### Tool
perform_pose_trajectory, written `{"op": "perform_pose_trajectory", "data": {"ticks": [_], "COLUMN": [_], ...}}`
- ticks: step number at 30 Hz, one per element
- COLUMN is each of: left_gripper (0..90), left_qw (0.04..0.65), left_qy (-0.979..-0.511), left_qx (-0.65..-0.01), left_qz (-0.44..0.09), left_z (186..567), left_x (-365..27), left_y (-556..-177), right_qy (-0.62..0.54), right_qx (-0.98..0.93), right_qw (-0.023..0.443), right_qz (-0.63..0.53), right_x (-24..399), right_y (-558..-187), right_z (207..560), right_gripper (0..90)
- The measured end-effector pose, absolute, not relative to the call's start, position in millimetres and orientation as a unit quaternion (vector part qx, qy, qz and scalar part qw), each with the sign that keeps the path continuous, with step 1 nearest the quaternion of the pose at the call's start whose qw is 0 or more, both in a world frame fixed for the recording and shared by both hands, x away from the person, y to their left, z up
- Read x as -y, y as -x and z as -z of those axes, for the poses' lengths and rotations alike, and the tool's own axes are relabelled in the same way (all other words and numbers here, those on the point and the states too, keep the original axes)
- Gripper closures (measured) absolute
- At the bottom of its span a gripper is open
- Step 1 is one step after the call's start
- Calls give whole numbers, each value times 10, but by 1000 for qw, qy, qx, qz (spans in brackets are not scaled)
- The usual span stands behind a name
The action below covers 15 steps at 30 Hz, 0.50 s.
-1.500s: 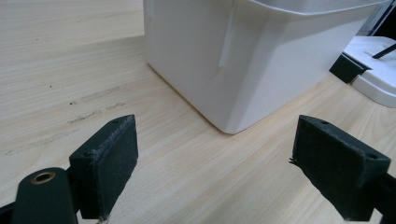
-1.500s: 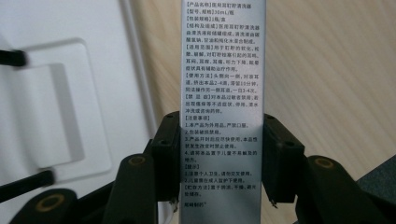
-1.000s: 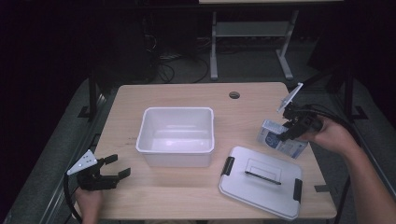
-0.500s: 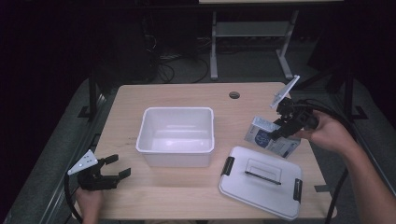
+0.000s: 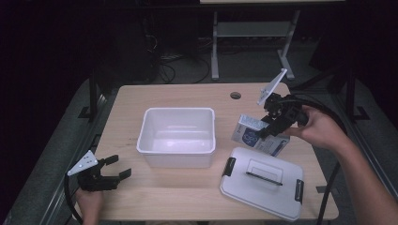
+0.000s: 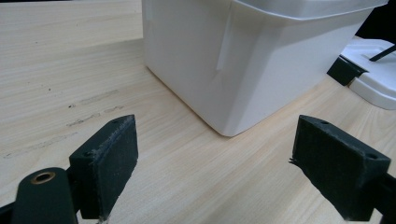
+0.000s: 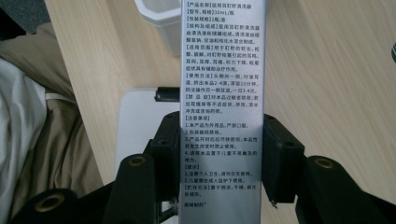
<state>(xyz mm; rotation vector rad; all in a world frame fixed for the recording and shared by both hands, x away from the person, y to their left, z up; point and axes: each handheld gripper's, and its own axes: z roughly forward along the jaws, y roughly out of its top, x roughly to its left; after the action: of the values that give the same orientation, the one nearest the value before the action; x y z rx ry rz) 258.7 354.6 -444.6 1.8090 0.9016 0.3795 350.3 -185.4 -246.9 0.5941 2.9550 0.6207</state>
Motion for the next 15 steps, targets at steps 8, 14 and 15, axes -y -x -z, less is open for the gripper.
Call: {"op": "perform_pose_trajectory", "data": {"ticks": [8, 14, 15], "left_gripper": [134, 134, 134], "left_qw": [516, 517, 517], "left_qy": [-753, -753, -753], "left_qx": [-376, -376, -375], "left_qz": [-157, -157, -157], "left_z": [4446, 4446, 4445], "left_x": [-3546, -3550, -3550], "left_y": [-2588, -2587, -2588], "right_qy": [-175, -166, -164], "right_qx": [-963, -964, -965], "right_qw": [32, 28, 30], "right_qz": [-205, -206, -204], "right_x": [1695, 1584, 1561], "right_y": [-3472, -3473, -3475], "right_z": [2352, 2300, 2289], "right_gripper": [551, 551, 552]}}
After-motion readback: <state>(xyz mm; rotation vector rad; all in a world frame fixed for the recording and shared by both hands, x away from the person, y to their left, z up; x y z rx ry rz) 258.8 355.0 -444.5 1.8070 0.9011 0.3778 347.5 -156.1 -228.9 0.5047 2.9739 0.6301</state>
